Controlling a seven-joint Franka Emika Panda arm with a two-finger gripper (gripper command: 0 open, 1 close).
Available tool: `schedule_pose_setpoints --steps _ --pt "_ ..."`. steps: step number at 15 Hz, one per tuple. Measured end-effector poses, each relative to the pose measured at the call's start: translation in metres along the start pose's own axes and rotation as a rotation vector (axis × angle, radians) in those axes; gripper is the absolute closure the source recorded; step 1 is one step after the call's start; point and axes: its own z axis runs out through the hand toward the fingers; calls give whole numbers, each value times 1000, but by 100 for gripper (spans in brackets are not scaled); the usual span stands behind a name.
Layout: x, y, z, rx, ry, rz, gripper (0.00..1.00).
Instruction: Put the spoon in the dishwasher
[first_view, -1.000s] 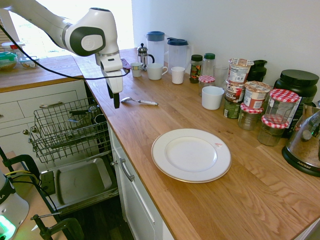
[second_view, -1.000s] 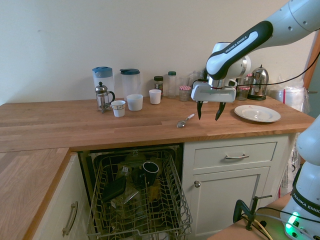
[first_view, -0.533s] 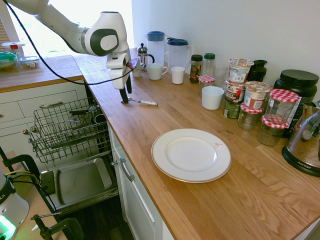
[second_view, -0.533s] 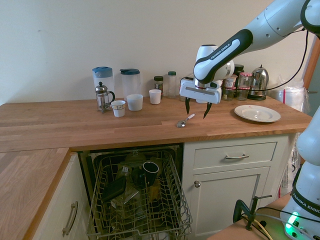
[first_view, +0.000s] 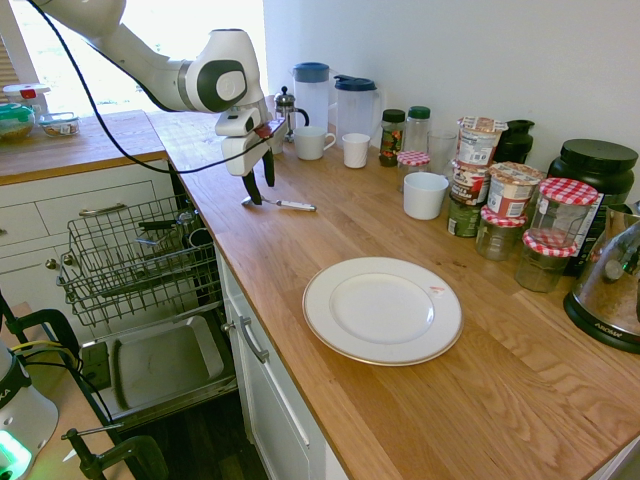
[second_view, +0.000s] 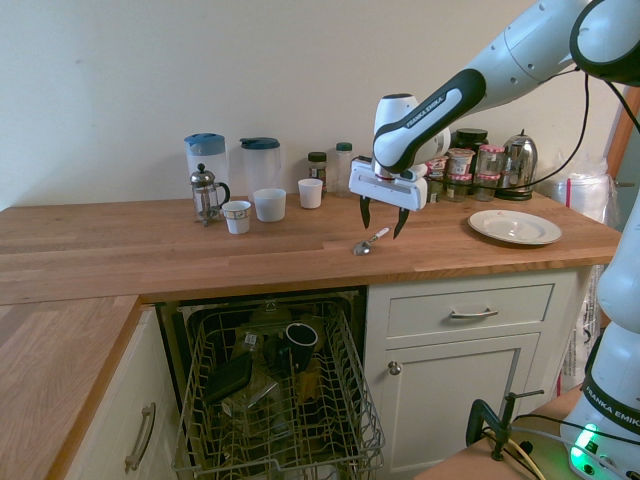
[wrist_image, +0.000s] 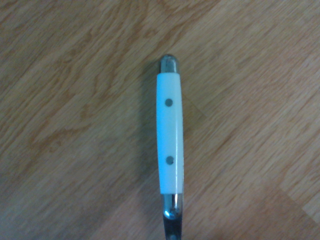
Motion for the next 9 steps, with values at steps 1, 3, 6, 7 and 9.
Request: schedule_pose_setpoints --steps 1,3,6,7,9 --pt "-3 -4 2 -1 0 11 0" --pt "-8 -12 7 -13 7 24 0" --pt "-18 -19 23 -46 25 27 0" --pt "-21 -20 27 -52 27 26 0" --pt "-25 -22 33 -59 32 23 0"
